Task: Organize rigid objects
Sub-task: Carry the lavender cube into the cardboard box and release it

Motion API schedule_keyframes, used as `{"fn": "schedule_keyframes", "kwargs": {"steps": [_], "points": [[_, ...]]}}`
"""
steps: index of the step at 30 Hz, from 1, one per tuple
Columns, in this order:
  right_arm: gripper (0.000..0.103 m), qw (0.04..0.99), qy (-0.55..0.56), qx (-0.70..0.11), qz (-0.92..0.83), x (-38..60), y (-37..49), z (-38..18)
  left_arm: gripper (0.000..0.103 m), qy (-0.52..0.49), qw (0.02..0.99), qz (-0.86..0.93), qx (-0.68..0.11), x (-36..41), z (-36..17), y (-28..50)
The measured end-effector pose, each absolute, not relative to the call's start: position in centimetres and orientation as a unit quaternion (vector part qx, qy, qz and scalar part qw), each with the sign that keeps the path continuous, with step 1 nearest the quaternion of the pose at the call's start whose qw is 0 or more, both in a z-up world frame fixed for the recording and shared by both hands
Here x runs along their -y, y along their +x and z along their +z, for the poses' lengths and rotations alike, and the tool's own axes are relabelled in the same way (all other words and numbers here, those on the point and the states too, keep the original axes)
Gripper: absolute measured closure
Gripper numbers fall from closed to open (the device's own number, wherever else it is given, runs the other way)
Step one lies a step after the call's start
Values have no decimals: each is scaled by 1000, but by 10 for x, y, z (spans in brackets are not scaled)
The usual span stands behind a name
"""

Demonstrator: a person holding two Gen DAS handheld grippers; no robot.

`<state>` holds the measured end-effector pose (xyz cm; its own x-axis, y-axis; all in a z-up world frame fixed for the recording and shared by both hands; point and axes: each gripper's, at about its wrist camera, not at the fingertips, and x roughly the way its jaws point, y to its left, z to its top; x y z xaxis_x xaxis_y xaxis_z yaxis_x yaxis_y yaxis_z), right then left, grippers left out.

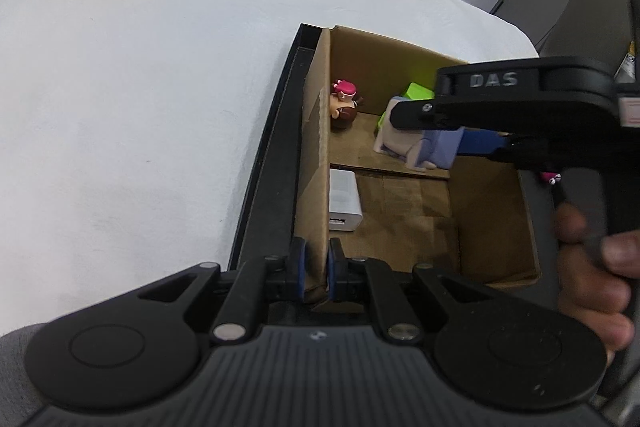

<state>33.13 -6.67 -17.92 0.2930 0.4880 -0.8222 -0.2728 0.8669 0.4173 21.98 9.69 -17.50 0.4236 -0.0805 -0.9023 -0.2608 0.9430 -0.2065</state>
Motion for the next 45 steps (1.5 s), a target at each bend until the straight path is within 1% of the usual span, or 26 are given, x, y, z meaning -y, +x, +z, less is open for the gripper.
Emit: {"fn": "schedule_keyframes", "kwargs": {"steps": [3, 8, 25, 28, 29, 34, 38, 45], "points": [[54, 793, 97, -557, 229, 67, 333, -186, 92, -153, 833, 51, -530, -95, -171, 219], [54, 780, 117, -566, 237, 77, 329, -183, 93, -156, 832, 54, -530, -98, -171, 219], [52, 774, 147, -561, 254, 132, 328, -140, 93, -143, 831, 63, -533, -91, -169, 221], [50, 773, 153, -560, 256, 143, 329, -135, 93, -140, 831, 66, -534, -91, -169, 221], [48, 773, 152, -560, 256, 146, 329, -134, 93, -139, 831, 68, -535, -91, -169, 221], [47, 777, 141, -556, 258, 162, 329, -129, 94, -135, 831, 72, -535, -88, -169, 222], [44, 780, 135, -554, 259, 175, 329, -129, 94, -134, 830, 77, -535, -88, -170, 222], [43, 780, 127, -544, 283, 187, 325, -127, 95, -123, 831, 82, -536, -84, -170, 223]]}}
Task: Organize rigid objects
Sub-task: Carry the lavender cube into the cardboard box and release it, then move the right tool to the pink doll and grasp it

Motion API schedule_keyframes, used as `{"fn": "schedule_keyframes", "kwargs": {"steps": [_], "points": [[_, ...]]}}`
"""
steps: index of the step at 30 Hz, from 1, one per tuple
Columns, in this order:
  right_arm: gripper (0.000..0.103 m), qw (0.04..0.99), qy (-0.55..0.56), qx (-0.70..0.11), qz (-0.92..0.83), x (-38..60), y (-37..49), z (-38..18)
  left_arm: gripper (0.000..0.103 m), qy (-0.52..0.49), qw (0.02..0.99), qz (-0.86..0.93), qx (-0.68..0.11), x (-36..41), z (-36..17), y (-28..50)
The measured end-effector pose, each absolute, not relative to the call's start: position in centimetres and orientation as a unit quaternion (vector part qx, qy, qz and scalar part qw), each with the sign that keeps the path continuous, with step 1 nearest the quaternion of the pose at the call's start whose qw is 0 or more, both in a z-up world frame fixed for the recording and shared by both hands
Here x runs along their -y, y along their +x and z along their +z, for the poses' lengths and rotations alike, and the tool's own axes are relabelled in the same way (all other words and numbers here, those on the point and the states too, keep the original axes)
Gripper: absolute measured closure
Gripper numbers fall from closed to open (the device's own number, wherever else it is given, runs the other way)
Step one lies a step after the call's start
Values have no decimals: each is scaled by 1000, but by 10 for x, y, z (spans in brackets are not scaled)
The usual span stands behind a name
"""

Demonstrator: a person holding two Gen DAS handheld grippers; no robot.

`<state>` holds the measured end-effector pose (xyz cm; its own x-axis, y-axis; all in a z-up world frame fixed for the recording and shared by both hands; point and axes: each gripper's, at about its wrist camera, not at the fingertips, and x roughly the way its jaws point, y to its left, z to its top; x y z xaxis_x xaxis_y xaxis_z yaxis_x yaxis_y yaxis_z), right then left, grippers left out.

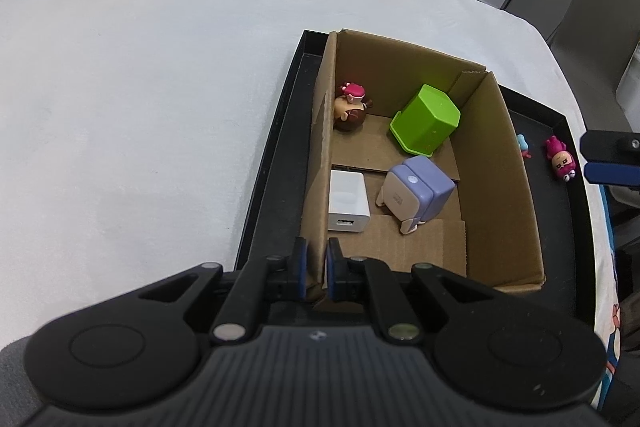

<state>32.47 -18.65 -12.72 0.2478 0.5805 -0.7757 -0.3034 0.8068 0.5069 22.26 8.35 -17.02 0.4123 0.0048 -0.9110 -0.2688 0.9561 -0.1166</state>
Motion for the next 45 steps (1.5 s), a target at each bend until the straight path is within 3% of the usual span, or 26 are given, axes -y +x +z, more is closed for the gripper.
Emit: {"fn": "schedule_keyframes", "kwargs": {"steps": [14, 30, 40, 45], "points": [[31, 796, 123, -521, 282, 223, 336, -122, 96, -117, 834, 96, -530, -79, -165, 217], [31, 822, 78, -514, 230, 250, 367, -146, 97, -112, 840, 102, -521, -78, -159, 213], [35, 838, 31, -510, 193, 249, 383, -175, 97, -111, 841, 102, -519, -78, -159, 212], [47, 840, 13, -517, 166, 250, 392, -194, 97, -108, 843, 100, -518, -77, -160, 212]]}}
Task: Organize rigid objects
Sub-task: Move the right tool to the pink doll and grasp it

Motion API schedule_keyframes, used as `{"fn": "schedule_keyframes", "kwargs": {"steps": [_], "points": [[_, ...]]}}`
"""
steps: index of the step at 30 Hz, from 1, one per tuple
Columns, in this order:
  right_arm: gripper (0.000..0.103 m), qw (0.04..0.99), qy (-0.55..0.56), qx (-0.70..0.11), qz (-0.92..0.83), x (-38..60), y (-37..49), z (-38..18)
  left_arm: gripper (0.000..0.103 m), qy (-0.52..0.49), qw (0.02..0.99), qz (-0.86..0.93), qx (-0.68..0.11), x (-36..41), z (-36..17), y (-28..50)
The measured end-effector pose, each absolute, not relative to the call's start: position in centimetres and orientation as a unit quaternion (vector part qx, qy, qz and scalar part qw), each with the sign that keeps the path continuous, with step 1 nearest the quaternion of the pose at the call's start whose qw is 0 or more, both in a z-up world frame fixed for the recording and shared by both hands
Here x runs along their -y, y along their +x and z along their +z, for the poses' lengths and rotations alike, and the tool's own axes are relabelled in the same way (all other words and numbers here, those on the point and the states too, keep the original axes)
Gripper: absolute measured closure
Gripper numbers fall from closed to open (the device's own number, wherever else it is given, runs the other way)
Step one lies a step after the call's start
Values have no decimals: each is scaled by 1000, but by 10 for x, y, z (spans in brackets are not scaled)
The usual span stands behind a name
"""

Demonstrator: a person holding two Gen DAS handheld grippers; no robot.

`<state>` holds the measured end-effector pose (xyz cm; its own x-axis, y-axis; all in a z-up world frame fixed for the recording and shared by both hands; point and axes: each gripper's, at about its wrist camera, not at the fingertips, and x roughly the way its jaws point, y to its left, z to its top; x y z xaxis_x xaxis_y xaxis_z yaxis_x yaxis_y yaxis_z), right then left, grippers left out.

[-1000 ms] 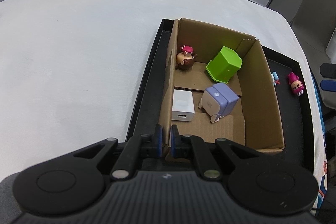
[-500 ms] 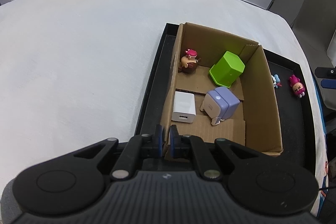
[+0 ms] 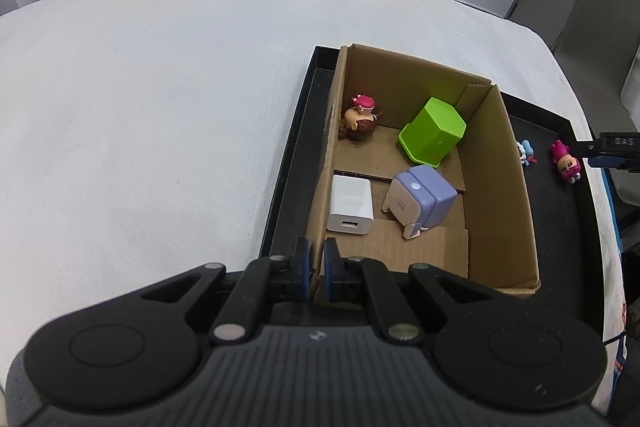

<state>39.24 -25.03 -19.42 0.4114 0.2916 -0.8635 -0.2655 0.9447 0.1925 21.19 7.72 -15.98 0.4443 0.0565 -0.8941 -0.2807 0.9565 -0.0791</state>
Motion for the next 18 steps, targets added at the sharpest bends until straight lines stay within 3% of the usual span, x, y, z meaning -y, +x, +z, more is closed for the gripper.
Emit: {"fn": "schedule_keyframes", "kwargs": {"steps": [18], "points": [[55, 863, -81, -490, 94, 237, 407, -232, 97, -104, 843, 95, -519, -76, -159, 212]]}}
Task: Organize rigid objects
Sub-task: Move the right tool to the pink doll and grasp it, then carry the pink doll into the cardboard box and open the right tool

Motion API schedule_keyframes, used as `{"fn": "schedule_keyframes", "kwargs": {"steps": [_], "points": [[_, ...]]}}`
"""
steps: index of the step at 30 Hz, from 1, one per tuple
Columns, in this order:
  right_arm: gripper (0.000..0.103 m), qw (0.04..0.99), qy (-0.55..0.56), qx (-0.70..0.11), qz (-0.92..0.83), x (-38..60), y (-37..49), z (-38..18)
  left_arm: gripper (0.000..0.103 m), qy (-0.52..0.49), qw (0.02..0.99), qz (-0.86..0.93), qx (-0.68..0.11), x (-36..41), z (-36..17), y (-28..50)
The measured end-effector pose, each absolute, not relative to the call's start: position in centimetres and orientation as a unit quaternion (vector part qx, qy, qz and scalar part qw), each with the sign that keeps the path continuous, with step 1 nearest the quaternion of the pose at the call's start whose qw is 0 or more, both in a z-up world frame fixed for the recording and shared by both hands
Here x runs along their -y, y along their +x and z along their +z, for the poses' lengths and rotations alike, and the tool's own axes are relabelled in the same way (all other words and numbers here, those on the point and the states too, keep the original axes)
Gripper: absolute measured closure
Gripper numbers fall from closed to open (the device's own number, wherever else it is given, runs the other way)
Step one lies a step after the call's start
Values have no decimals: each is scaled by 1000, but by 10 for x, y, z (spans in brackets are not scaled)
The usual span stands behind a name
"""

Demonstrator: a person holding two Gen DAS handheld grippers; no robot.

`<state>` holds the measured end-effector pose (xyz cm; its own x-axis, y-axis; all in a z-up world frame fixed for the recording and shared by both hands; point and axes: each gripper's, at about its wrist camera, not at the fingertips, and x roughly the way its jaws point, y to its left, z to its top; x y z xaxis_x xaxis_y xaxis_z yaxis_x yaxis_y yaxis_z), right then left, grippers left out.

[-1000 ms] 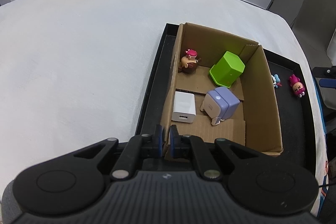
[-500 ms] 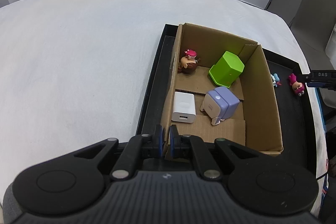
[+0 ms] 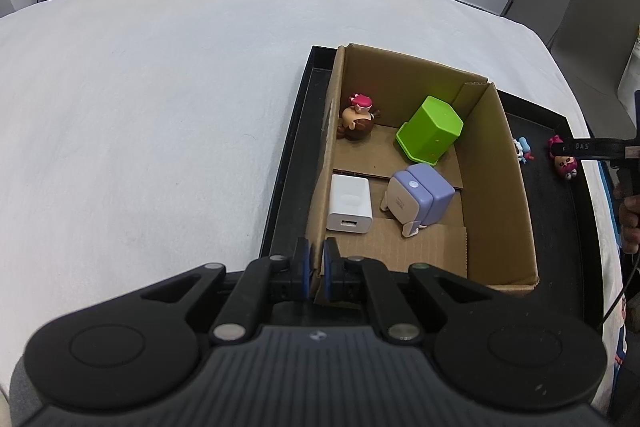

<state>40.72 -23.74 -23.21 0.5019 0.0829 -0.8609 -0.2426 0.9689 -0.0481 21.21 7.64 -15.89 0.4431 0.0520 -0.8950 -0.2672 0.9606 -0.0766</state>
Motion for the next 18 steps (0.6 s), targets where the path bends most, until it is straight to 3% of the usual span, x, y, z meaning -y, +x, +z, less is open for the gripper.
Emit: {"fn": "schedule_keyframes", "kwargs": {"steps": [8, 18], "points": [[64, 843, -87, -520, 103, 233, 404, -246, 97, -102, 842, 99, -521, -75, -160, 213], [64, 844, -37, -519, 127, 240, 397, -217, 97, -111, 840, 99, -521, -77, -160, 212]]}}
